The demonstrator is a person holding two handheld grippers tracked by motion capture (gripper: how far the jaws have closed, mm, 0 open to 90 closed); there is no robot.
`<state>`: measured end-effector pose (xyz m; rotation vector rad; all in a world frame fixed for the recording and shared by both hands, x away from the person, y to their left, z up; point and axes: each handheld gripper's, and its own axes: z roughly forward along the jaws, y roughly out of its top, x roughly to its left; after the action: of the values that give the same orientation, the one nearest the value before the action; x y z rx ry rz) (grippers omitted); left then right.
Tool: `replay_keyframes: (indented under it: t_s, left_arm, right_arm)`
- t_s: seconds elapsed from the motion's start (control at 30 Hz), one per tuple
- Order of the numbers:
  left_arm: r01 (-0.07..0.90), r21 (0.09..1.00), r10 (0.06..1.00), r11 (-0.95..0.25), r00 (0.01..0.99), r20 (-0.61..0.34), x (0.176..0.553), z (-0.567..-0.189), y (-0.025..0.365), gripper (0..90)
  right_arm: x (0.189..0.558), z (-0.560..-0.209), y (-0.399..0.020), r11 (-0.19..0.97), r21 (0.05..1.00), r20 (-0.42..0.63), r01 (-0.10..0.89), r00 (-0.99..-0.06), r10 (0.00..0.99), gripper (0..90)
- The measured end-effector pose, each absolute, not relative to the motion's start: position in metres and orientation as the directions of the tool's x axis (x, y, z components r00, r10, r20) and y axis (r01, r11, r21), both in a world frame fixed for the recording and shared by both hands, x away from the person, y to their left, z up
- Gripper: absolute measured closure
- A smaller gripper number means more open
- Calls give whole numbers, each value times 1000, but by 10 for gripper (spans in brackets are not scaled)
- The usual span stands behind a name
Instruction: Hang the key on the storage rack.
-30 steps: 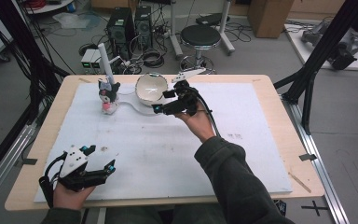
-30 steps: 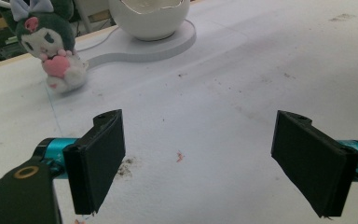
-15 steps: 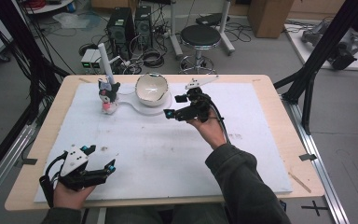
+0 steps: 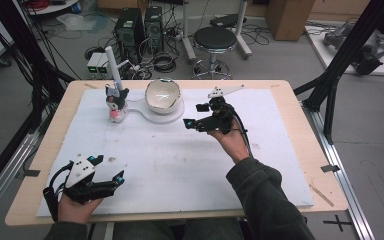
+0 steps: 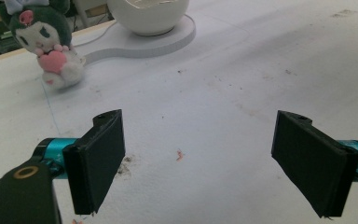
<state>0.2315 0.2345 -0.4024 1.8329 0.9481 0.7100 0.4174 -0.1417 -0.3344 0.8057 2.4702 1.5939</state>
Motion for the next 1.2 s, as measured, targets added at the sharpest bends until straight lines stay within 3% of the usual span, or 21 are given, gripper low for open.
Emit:
replay_keyframes:
  t_s: [1.2]
  left_arm:
    - [318,904,836,-287,544,74,232,-403,230,177]
  right_arm:
    - [395,-346,-191,285,879,182,383,-821,541,111]
